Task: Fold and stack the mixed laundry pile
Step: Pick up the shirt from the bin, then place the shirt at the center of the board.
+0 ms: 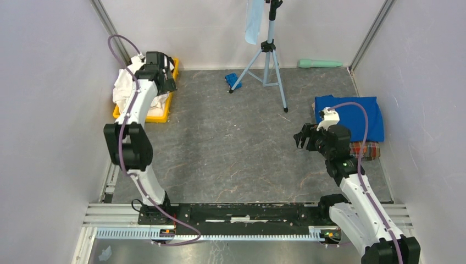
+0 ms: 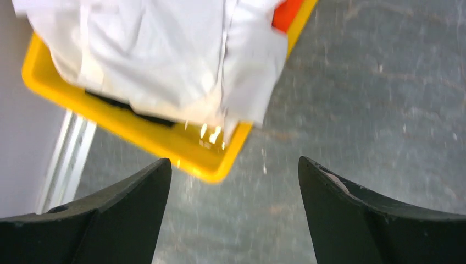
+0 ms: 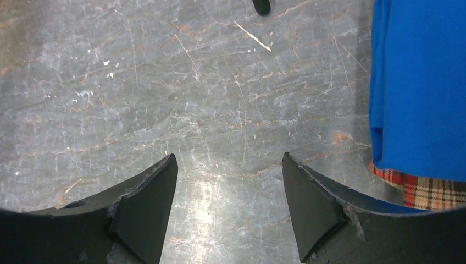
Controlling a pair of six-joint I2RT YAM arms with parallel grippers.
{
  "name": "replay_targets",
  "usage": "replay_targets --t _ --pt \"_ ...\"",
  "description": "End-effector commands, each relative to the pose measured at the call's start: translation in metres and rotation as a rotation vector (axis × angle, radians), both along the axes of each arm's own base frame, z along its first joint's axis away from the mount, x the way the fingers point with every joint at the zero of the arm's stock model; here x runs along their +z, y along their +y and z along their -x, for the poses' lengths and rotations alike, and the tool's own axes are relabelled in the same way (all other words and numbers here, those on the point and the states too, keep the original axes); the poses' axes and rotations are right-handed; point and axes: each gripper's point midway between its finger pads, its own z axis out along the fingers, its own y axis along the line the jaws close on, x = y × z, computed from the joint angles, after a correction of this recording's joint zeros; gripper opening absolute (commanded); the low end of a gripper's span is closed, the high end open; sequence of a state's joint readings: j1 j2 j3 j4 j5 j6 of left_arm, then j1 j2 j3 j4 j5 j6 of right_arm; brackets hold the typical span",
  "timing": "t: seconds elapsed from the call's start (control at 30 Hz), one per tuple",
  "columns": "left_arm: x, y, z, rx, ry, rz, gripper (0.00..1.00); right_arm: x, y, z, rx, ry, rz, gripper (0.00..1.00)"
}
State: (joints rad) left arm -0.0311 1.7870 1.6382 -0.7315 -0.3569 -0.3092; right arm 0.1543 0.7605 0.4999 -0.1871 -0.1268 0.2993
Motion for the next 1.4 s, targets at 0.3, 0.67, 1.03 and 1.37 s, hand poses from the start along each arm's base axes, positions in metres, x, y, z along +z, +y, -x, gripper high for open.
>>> replay_targets --t 0.3,0.67,1.03,1.37 --pt "-0.058 0.027 -0.072 -0.128 0.171 0.008 0.7 -0.008 -0.008 0.003 0.0 -0.011 0.074 0.76" --pt "-0.029 0.036 -0.069 -0.069 0.117 -0.035 0.02 -0.005 -0.008 0.004 -0.001 -0.008 0.075 0.76" --pt "0.21 -0.065 -0.027 -0.343 -0.388 0.069 0.02 0.016 -0.007 0.001 -0.024 -0.048 0.042 0.75" --pt "0.349 -0.218 0.175 -0.996 -0.851 0.287 0.02 0.033 -0.016 0.002 -0.081 -0.095 0.037 0.75"
